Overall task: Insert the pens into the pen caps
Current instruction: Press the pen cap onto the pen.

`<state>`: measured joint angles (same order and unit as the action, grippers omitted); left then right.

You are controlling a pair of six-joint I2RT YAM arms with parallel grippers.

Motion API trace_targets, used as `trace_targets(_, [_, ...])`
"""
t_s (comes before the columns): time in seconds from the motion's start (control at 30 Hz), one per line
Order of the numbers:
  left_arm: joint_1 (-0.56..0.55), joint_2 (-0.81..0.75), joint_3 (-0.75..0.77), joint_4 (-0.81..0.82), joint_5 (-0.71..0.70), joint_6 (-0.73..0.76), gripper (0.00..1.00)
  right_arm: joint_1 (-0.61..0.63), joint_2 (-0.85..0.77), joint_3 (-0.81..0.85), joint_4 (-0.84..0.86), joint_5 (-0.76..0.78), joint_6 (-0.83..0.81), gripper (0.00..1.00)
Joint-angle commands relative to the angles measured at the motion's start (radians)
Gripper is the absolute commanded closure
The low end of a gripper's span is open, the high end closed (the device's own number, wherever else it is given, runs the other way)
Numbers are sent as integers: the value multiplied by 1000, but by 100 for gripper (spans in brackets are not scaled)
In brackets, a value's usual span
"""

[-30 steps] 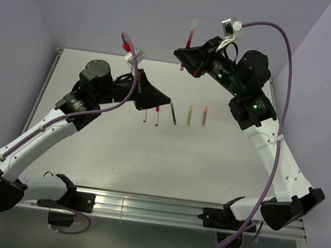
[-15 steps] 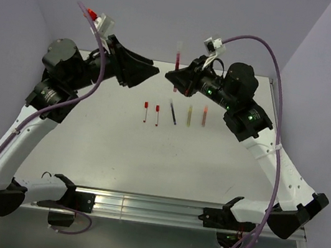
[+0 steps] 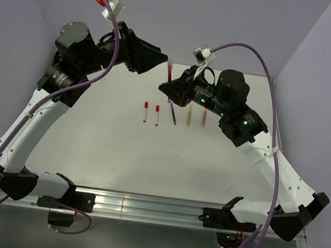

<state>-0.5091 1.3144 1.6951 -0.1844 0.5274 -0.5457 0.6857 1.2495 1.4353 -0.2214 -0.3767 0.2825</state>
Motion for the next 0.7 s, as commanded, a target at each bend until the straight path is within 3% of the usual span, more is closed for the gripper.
trace_targets(0.0, [4, 3, 44, 14, 31, -19, 39, 12, -21, 10, 30, 2, -17, 100])
trace_targets(0.67, [4, 59, 46, 56, 108, -74, 44, 49, 14, 63, 13, 15, -28, 100])
